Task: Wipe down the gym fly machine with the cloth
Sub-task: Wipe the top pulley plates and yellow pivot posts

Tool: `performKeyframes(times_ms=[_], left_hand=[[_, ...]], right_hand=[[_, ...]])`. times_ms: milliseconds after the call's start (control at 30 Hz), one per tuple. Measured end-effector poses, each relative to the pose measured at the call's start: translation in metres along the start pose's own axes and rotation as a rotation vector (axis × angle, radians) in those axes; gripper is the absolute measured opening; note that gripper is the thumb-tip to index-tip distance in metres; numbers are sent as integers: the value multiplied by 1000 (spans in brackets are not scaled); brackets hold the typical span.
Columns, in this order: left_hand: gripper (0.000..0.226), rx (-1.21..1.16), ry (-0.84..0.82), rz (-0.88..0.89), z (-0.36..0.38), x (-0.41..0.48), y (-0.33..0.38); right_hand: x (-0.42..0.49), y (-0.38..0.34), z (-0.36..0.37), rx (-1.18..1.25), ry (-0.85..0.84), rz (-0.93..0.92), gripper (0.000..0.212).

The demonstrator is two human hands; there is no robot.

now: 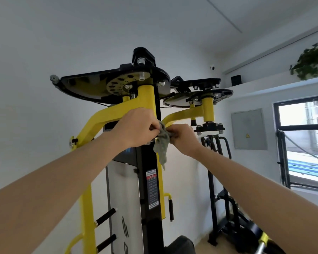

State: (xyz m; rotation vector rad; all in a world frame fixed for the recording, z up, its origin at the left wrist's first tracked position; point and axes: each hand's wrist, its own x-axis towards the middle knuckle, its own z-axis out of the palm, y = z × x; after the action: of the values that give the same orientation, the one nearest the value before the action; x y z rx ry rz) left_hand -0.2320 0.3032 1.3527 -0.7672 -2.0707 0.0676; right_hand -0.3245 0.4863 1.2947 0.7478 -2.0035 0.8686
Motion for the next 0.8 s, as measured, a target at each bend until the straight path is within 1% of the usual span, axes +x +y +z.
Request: performKeyframes(times_ms=[67,100,167,233,300,333,467,567,633,700,767,800], left_hand=[[12,-65,21,18,3,1,-5],[12,-73,26,31,4,2,-6],[13,-19,22,74,9,4,-3],[15,53,3,112,13,7,6],[18,99,-3,126,14,10,14],[19,120,7,127,12,13,17],[19,211,52,171,-4,30,28],[22,352,72,229,-21,49,37],[24,429,123,251,-39,62,44],[28,516,201,231,-57,74,51],[28,556,265,153,-74,86,58],[28,573,280,106,-81,91,57]], right_hand=[[0,9,0,-100,-50,-3,20],[1,13,1,-148,-72,7,20],[4,15,1,-190,-90,33,20],[9,20,-2,-148,-96,95,18],[14,25,-14,69,-65,196,9],[17,28,-22,201,-30,249,8],[38,34,-58,607,104,387,16],[54,28,-78,924,138,440,19],[64,23,-89,1099,156,412,17],[77,17,-99,1143,181,333,17],[93,9,-109,1082,208,240,17],[100,3,-111,1008,224,183,17]])
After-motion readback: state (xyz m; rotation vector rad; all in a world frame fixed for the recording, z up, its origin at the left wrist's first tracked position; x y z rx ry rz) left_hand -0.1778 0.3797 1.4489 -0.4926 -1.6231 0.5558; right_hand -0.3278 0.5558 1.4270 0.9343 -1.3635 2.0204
